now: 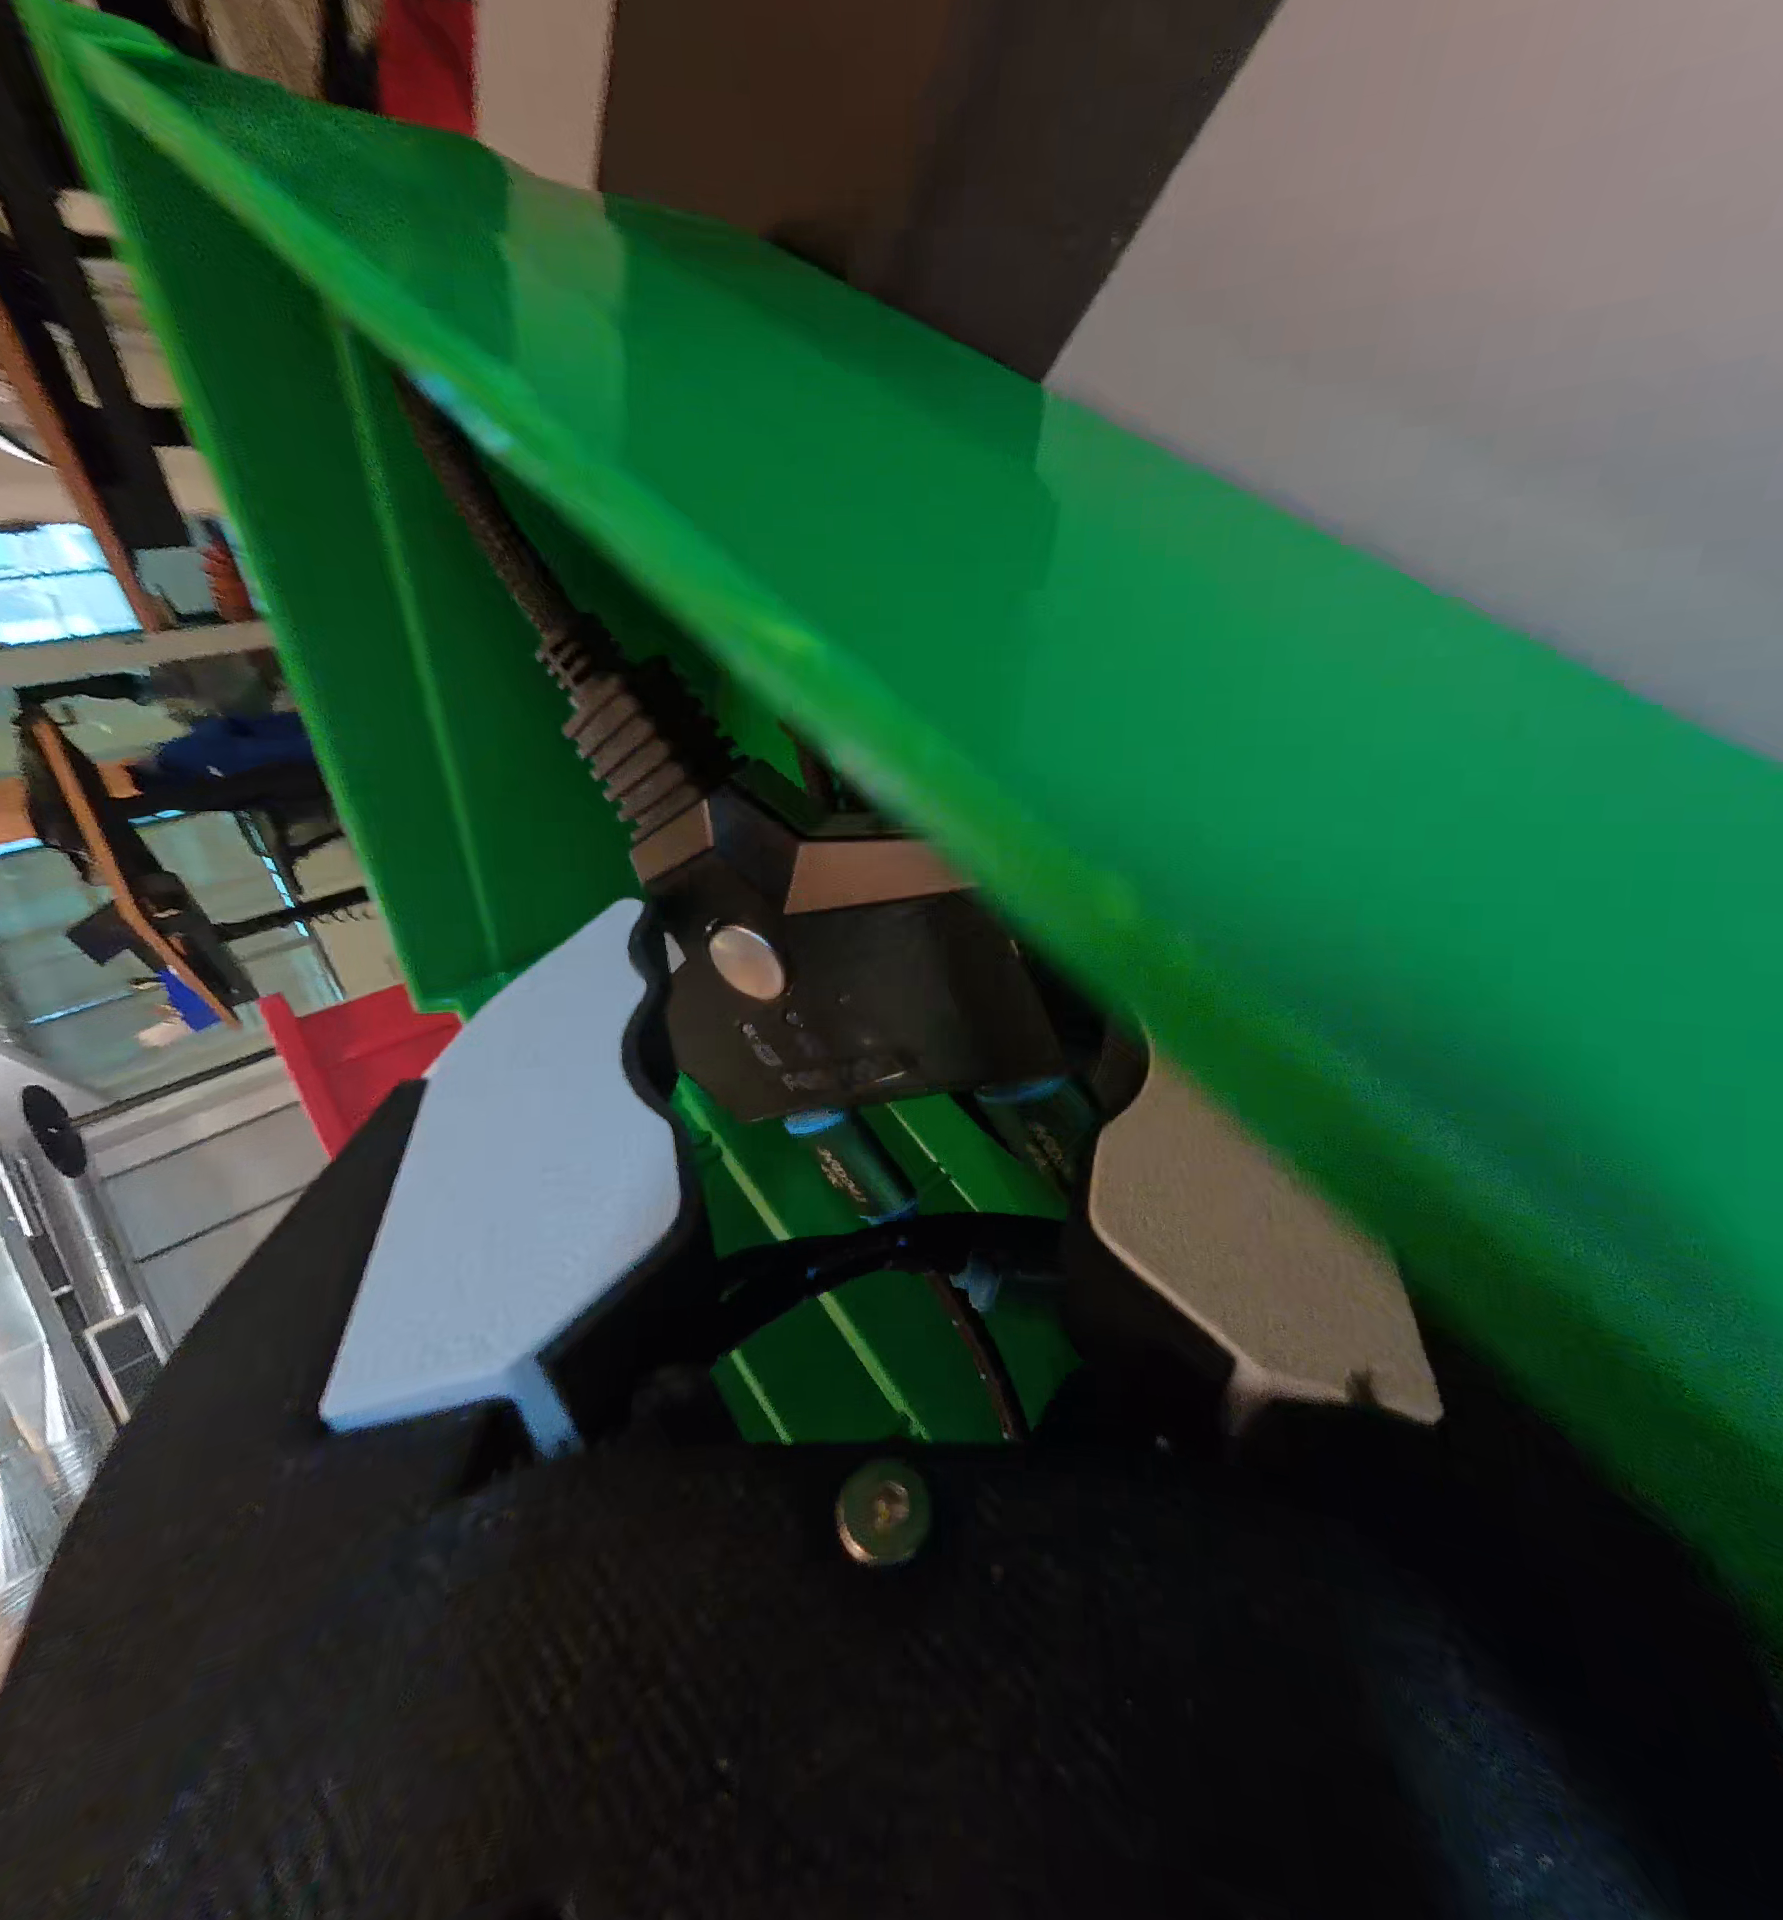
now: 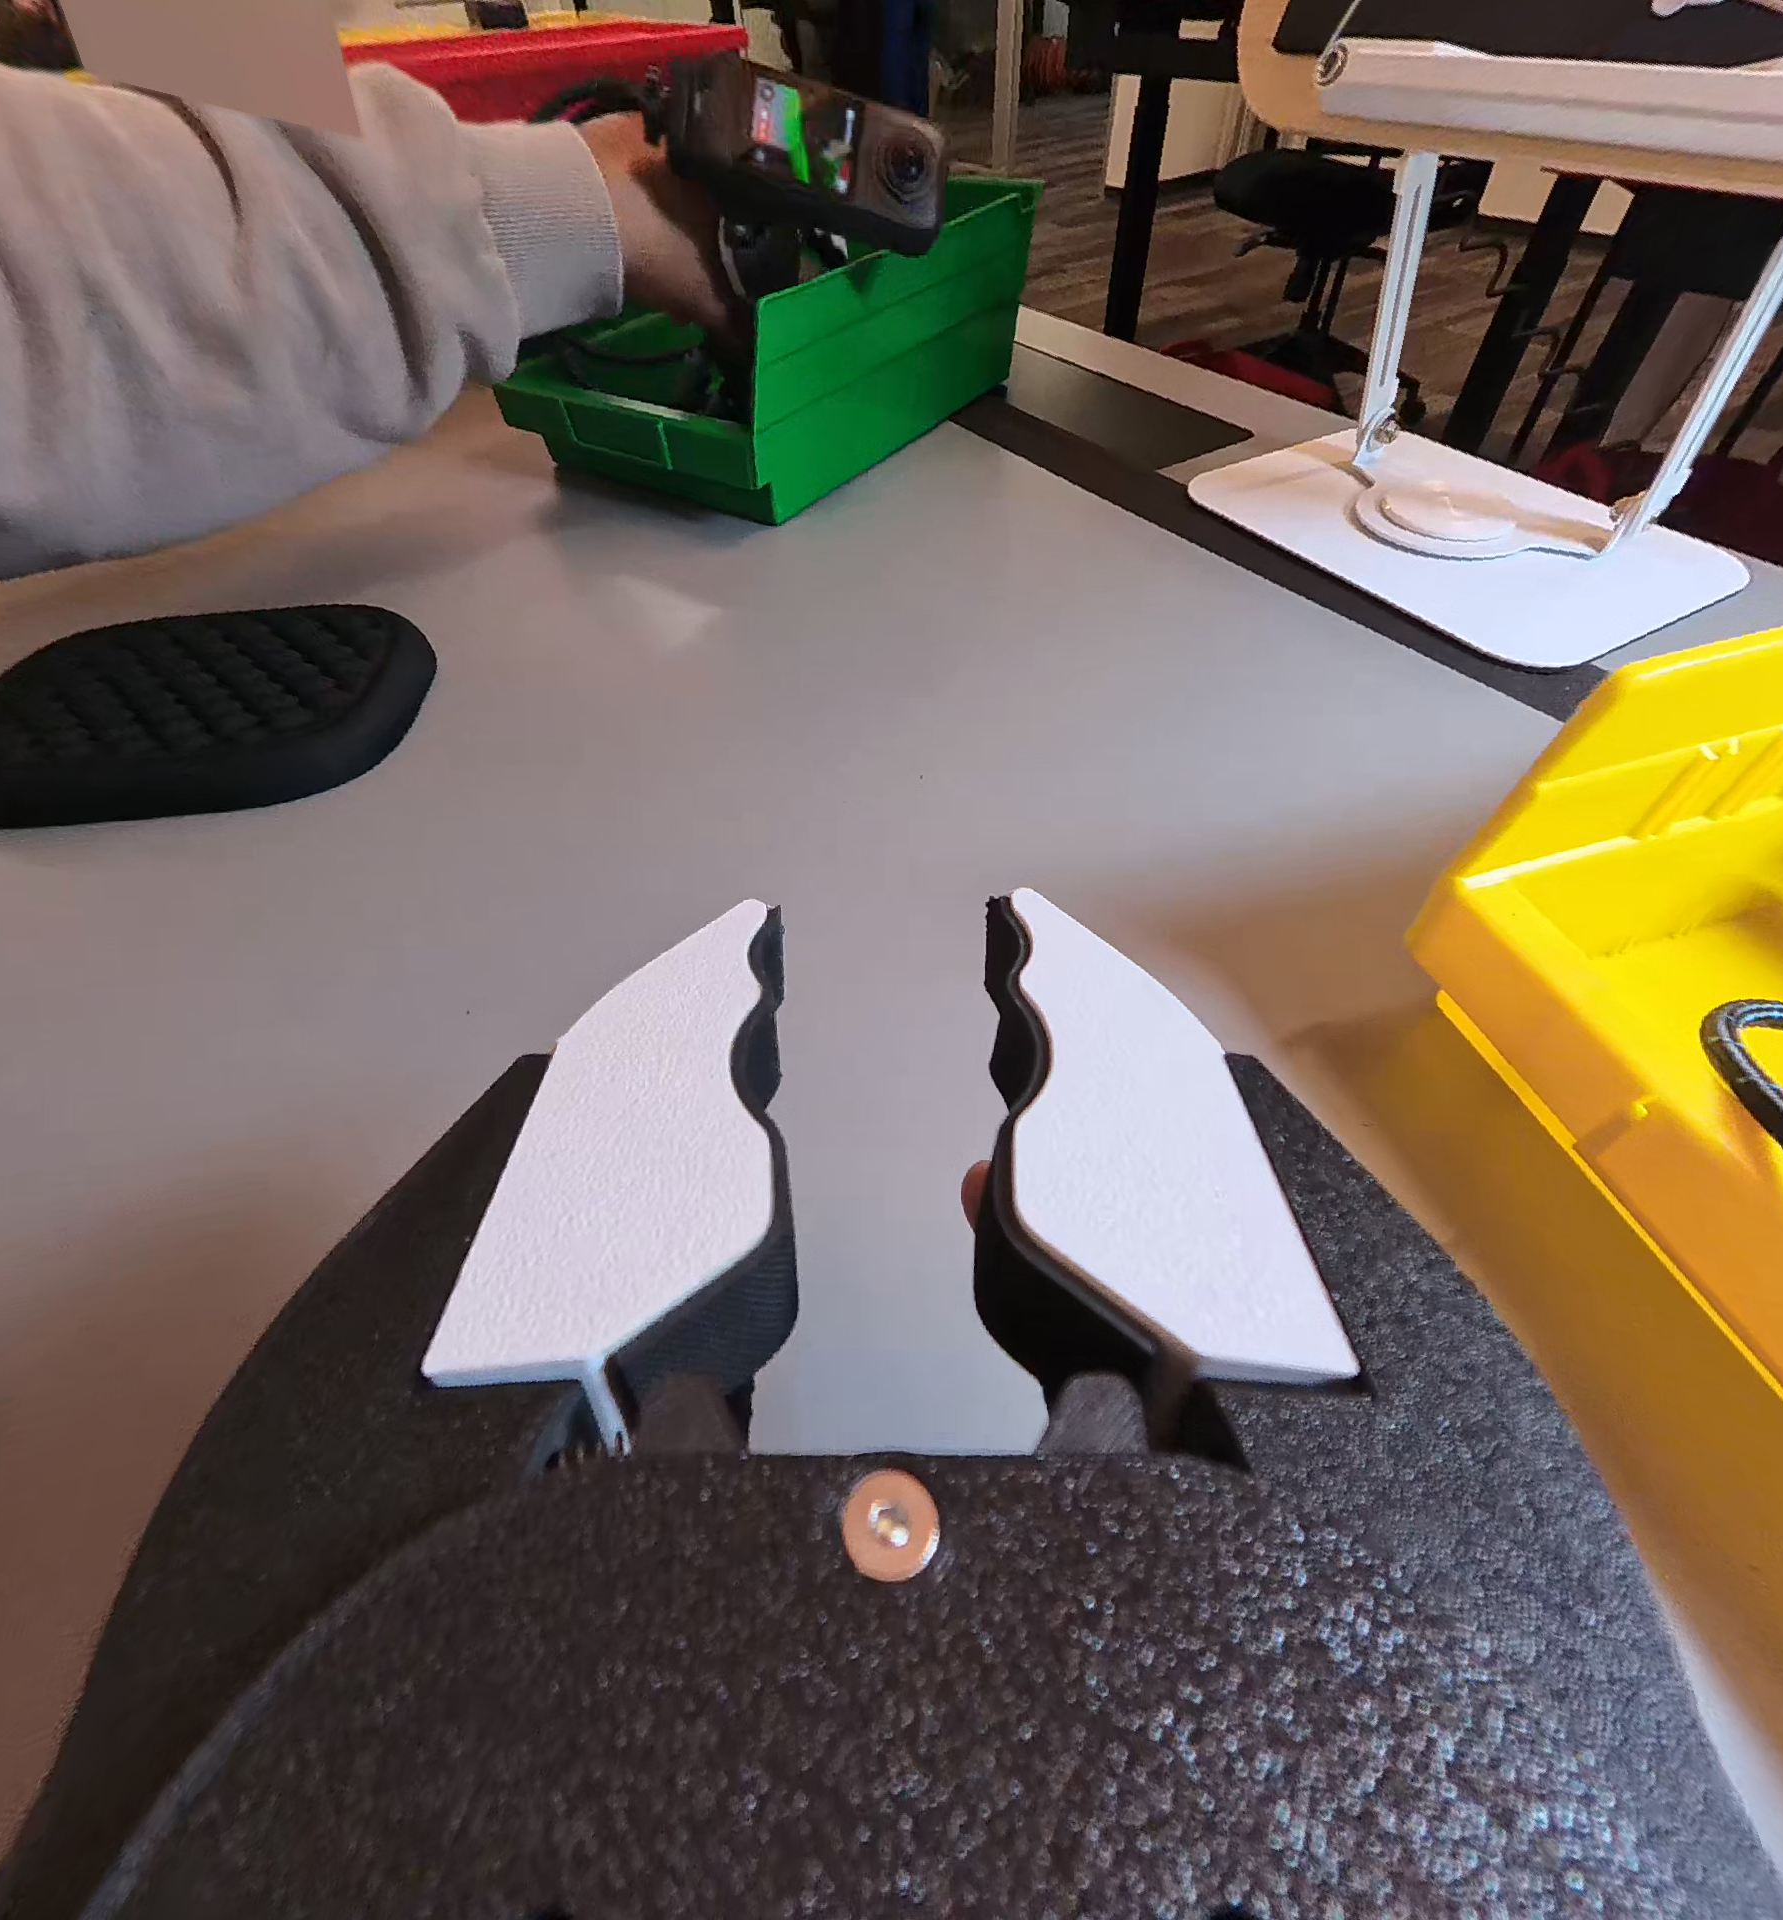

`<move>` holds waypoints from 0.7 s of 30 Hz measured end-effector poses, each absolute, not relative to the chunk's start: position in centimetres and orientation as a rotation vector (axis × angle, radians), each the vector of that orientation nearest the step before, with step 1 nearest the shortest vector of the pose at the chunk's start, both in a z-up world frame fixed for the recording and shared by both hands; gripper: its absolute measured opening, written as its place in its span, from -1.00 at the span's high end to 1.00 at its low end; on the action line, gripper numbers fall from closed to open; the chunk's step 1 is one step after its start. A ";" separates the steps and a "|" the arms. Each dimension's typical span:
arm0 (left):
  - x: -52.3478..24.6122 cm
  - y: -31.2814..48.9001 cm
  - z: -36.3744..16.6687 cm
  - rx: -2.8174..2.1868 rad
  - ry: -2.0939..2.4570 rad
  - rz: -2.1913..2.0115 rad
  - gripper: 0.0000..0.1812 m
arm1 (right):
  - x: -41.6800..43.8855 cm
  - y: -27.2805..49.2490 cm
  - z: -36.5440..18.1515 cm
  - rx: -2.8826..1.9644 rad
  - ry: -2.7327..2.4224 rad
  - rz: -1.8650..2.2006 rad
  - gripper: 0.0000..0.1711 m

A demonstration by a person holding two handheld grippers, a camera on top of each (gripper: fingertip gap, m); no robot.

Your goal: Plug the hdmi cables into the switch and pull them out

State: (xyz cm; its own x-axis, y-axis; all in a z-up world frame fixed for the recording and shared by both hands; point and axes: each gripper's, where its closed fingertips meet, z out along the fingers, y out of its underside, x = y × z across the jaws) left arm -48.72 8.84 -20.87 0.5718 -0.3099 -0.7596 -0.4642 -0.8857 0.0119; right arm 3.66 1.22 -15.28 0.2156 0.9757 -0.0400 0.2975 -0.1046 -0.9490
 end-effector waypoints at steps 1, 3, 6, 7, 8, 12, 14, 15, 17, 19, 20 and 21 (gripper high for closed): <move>-48.7 8.8 -20.4 -2.569 0.652 1.219 0.12 | 3.7 1.2 -15.3 -1.581 -1.237 0.931 0.57; -48.8 8.8 -18.9 -2.465 0.648 1.242 0.15 | 3.7 1.1 -15.4 -1.578 -1.244 0.913 0.57; -48.4 8.4 -16.4 -2.345 0.647 1.242 0.30 | 3.5 1.1 -15.6 -1.578 -1.255 0.896 0.58; -48.0 8.3 -15.1 -2.284 0.664 1.238 0.47 | 3.4 1.1 -15.6 -1.581 -1.259 0.896 0.58; -47.5 8.2 -13.9 -2.242 0.667 1.198 0.60 | 3.4 1.0 -15.8 -1.584 -1.263 0.895 0.59; -48.0 6.8 -11.1 -2.218 0.622 1.118 0.69 | 2.9 0.8 -16.3 -1.594 -1.289 0.884 0.59; -48.5 6.1 -10.0 -2.193 0.630 1.138 0.73 | 2.7 0.6 -16.5 -1.591 -1.303 0.868 0.60; -48.6 5.7 -9.4 -2.182 0.629 1.131 0.74 | 2.7 0.5 -16.6 -1.588 -1.310 0.857 0.60; -48.7 5.1 -7.8 -2.140 0.635 1.130 0.75 | 2.6 0.6 -16.5 -1.577 -1.322 0.835 0.60; -48.4 4.4 -5.5 -2.076 0.626 1.121 0.77 | 2.4 0.7 -16.2 -1.557 -1.334 0.812 0.60; -48.2 3.9 -4.2 -2.047 0.633 1.120 0.77 | 2.3 0.8 -15.9 -1.542 -1.340 0.797 0.60; -47.8 3.4 -2.7 -2.011 0.633 1.117 0.77 | 2.1 1.0 -15.5 -1.524 -1.344 0.785 0.60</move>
